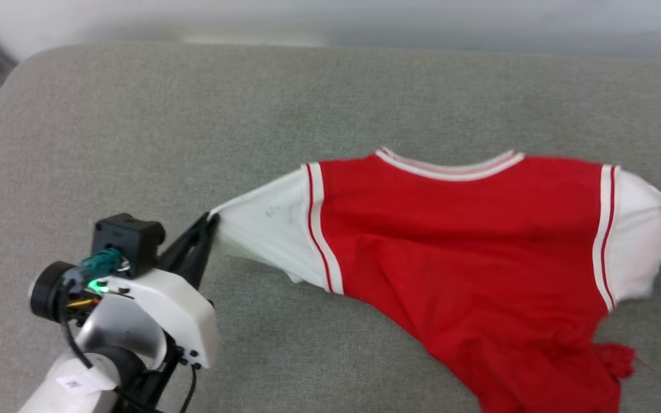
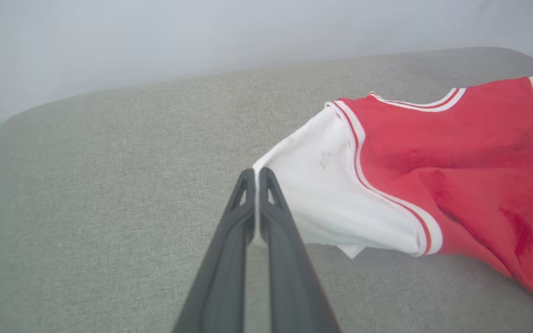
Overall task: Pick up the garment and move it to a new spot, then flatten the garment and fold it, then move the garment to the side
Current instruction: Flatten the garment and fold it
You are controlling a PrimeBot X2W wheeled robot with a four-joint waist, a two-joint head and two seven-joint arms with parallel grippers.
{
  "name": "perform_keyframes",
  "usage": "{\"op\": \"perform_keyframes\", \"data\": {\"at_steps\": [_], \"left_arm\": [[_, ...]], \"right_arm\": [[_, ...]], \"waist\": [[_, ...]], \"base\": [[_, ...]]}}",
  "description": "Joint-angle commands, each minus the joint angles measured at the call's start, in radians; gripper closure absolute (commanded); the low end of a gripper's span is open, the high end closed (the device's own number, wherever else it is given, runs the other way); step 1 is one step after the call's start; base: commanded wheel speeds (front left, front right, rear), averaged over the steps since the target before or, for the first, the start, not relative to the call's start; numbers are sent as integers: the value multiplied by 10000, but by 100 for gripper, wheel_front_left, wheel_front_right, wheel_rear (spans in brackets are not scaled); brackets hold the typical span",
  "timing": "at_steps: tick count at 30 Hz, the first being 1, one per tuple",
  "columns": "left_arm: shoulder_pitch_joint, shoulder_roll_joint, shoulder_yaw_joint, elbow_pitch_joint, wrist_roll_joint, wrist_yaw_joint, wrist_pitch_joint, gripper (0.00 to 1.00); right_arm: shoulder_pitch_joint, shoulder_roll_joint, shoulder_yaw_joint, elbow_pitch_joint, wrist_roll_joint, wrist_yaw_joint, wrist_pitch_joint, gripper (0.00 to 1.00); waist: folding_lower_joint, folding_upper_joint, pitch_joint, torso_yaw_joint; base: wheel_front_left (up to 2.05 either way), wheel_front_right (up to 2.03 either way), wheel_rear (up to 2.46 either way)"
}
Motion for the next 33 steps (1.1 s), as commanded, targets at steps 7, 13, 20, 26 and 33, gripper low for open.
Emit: {"op": "perform_keyframes", "data": {"at_steps": [7, 13, 20, 26, 33], "left_arm": [[198, 467, 896, -779, 151, 322, -662, 100], [60, 876, 1835, -1662, 122, 516, -1034, 100], [-1050, 1497, 3130, -2523, 129, 494, -1410, 100], [-2438, 1882, 3532, -2379, -55, 229, -1311, 100], [-4907, 2324, 3418, -1009, -395, -556, -1068, 100]], "right_arm": [[-196, -310, -606, -1715, 530, -7, -552, 100], [-529, -52, -983, -3117, 759, -7, -830, 100], [-1608, 284, -1316, -4071, 781, -7, -1002, 100], [-2872, 320, -1127, -3718, 757, -7, -1348, 100], [-5104, 207, -453, -2615, 396, -9, -1965, 100]], "waist": [[0, 0, -845, -529], [0, 0, -1325, -822], [0, 0, -1518, -1127], [0, 0, -1165, -1248], [0, 0, -142, -1318]], "base": [[0, 0, 0], [0, 0, 0], [0, 0, 0], [0, 0, 0], [0, 0, 0]]}}
